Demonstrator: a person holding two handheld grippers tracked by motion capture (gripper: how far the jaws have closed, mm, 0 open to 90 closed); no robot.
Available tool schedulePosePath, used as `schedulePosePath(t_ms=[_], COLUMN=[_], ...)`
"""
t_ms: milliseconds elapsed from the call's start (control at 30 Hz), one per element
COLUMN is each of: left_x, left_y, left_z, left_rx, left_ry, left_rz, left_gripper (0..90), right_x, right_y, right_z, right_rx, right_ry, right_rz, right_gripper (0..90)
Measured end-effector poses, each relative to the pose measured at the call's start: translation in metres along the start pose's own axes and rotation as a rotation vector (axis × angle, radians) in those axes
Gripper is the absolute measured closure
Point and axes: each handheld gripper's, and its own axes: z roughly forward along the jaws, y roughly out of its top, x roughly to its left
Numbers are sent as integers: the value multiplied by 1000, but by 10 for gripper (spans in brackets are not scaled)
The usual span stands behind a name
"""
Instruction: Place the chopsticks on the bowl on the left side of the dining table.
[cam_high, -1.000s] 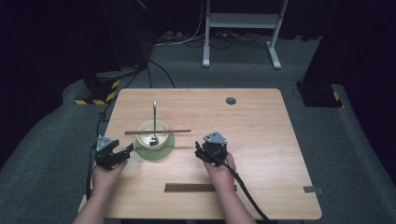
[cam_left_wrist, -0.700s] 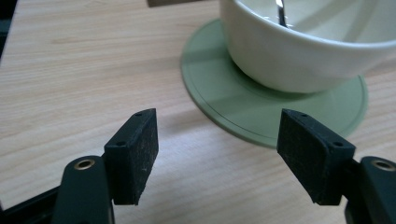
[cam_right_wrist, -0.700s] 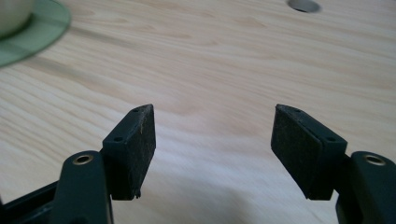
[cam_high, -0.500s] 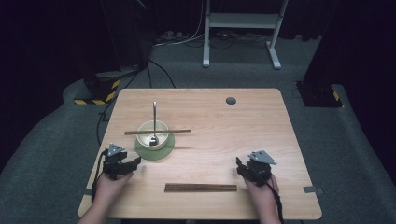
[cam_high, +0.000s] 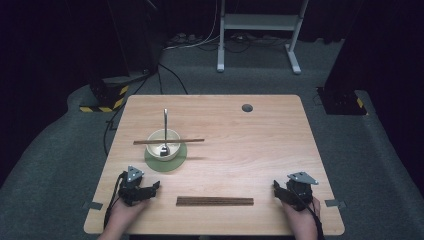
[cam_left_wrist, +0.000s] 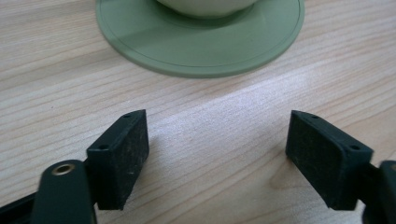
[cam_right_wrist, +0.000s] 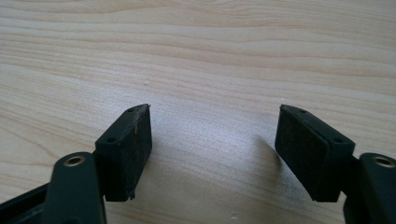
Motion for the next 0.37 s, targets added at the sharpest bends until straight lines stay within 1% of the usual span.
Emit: schedulePosePath(t_ms=[33, 67, 100, 133, 167, 200, 333, 367], left_x=[-1, -1, -1, 0, -1, -1, -1, -2], left_y=[0, 0, 0, 0, 0, 0, 1, 0], left_z=[0, 0, 0, 0, 0, 1, 0, 2], left_rx=[4, 5, 4, 4, -3, -3, 5, -7], left_ry=[-3, -5, -6, -7, -2, -11, -17, -16], left_rz=[-7, -5, -8, -5, -9, -2, -1, -6], left_gripper=[211, 210, 210, 210, 210, 210, 208, 208], right_x=[0, -1, -3, -2, -1, 1, 1, 1], right_y=[-1, 0, 0, 1, 1, 1, 1, 1], right_z=[2, 2, 2, 2, 2, 4, 4, 4], right_rx=[-17, -5, 7, 14, 15, -5, -4, -4], right_ry=[3, 19, 29, 25, 19, 4, 1, 1], right_rz=[21, 45, 36, 28, 32, 45, 49, 49], right_gripper=[264, 246, 239, 235, 228, 225, 217, 217])
